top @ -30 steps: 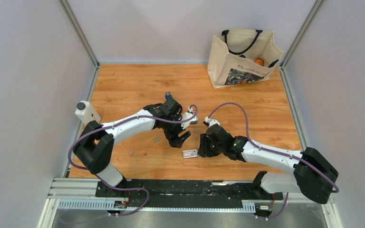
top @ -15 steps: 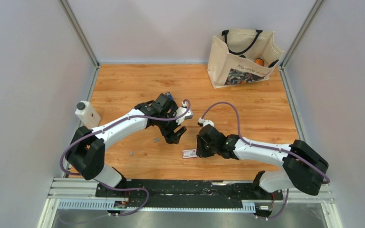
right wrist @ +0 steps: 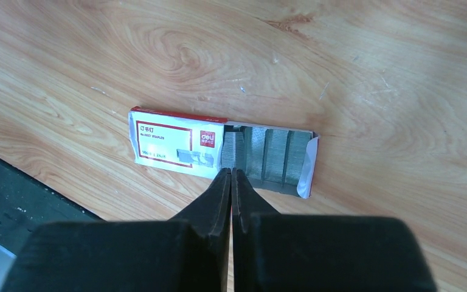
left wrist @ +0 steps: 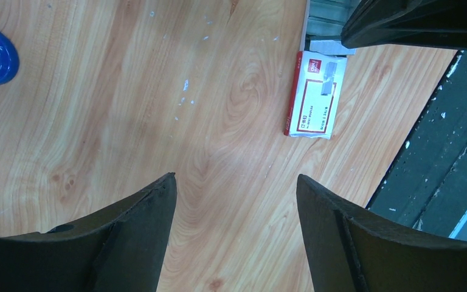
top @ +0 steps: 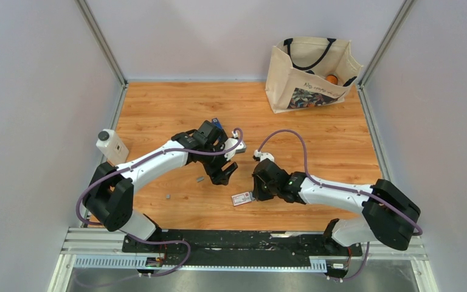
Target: Unload the staples from the stapler
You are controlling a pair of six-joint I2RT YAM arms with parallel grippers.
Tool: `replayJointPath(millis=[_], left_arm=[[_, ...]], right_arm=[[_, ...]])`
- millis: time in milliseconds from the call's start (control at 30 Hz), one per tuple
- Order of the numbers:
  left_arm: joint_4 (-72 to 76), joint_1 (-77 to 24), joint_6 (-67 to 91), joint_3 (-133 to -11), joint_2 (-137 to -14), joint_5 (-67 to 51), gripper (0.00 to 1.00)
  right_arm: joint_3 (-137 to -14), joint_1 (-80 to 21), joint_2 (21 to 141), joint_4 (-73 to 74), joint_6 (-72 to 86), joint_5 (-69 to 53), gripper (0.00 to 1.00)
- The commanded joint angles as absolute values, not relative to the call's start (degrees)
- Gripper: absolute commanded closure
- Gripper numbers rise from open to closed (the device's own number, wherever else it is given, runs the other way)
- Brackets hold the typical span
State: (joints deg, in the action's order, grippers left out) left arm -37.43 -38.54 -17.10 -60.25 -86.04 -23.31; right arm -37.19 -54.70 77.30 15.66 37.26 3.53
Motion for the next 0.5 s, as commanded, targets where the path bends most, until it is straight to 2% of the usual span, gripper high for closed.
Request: replayJointPath(millis=[0,167,233,267,333,467], left_arm=[[-36.2,-38.7,-17.8,-60.1,-85.8,-24.3,0.2],[-35.3,-38.8,-17.8,-59.5,-86.5,-24.8,0.2],[-35.2,-39.6,-17.8,-59.5,-87.3,-25.1,0.2],[-35.0,-40.3,-17.8,-59.7,-87.6,-25.0,0.2],[-33.9,-42.4,-17.5,-59.2,-88.1,-25.1,0.19],[-32.3,-47.2,-17.4,-58.6,-89.6,-23.1,0.12]], right_arm=[[-39.4,-55.0,75.3,15.1,37.4,4.3,0.96],[-39.4,-54.8,73.9,15.3,37.1,3.8,0.94],[-40.0,-54.4,73.0,16.9,36.0,5.4,0.79],[-40.1,-53.9,72.6,17.6,35.6,5.9,0.76],[-39.9,-51.8,72.0,18.1,34.5,5.9,0.63],[-39.6,-48.6,72.2,19.6,33.0,6.2,0.58]])
